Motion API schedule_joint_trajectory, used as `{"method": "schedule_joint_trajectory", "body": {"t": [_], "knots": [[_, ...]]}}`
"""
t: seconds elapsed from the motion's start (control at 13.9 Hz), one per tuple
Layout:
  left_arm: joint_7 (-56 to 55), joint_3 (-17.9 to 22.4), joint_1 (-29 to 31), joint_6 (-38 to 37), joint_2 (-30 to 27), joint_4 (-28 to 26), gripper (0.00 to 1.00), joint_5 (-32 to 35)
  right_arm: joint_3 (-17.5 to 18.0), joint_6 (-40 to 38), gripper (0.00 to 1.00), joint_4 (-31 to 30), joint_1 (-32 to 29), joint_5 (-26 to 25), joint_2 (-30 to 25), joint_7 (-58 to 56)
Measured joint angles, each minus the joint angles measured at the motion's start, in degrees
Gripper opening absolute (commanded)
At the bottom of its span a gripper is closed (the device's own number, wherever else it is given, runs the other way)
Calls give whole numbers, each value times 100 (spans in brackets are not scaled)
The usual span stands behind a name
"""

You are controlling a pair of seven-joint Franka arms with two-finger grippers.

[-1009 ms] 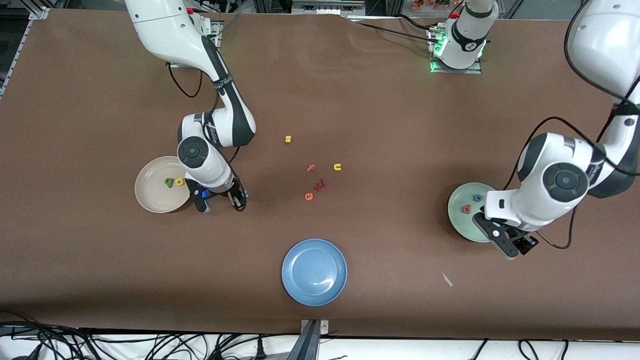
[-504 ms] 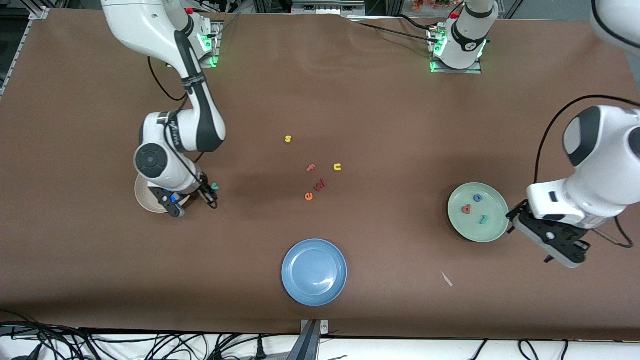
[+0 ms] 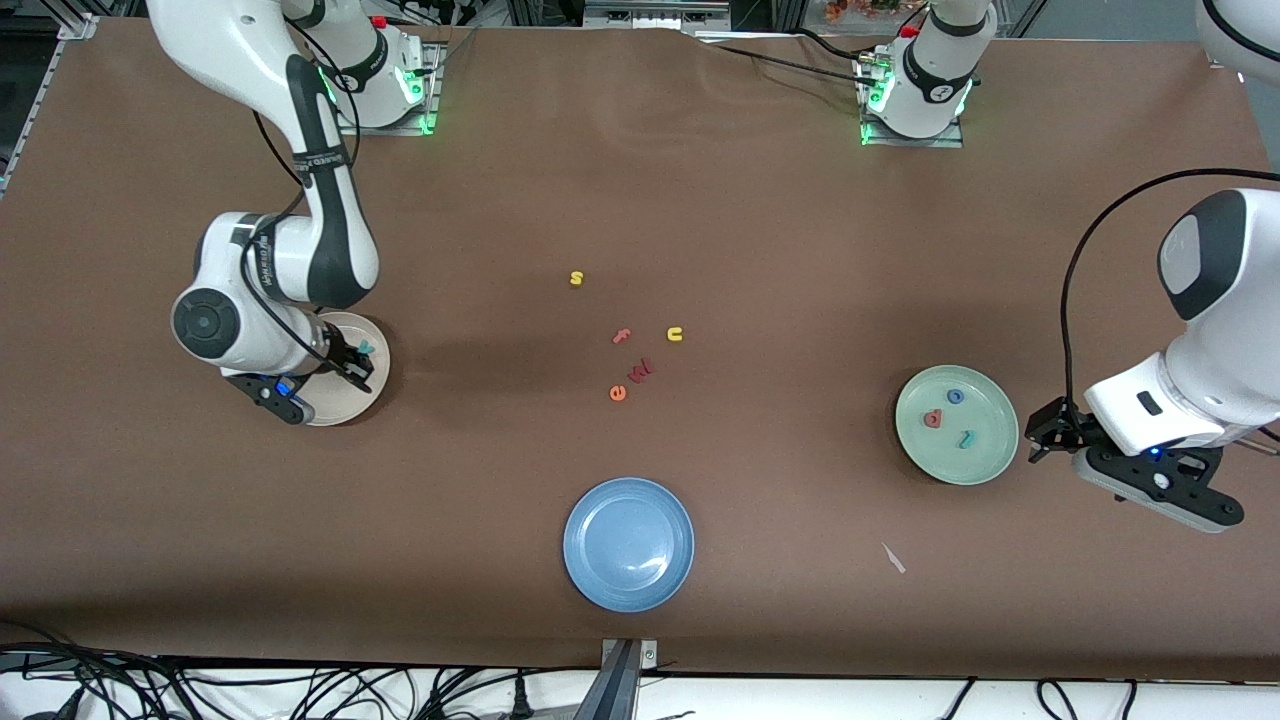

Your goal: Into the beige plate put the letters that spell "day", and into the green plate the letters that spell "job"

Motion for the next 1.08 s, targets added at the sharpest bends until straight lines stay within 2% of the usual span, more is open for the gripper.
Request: {"method": "schedule_joint_trajectory", "body": {"t": [0.14,0.29,0.43,0.5,0.72,0.86,1.08], "knots": [[-451,5,6,-747,-175,74,100,-427,-172,285,0,-273,-9,0,-64,-482],[-626,7,8,-1363,-370,105,100,-566,-218,799,1,-603,-48,0,-58,-811],[-691,10,8,-2015,-544,110,100,-572,-215,1035,83,-733,-56,0,0,-873],[-779,10,8,-2285,-621,111,100,-574,-213,1085,100,-722,-54,0,21,-876],[-1130,-5,-4,-2849,-782,110,100,-579,-213,1119,100,-600,-54,-1,47,-1429],[-1272,-12,-15,-2932,-828,110,100,-579,-214,1078,100,-439,-61,0,47,-1970],[-1318,9,-11,-2936,-848,110,100,-579,-210,720,100,-196,-80,0,48,-2141]]}}
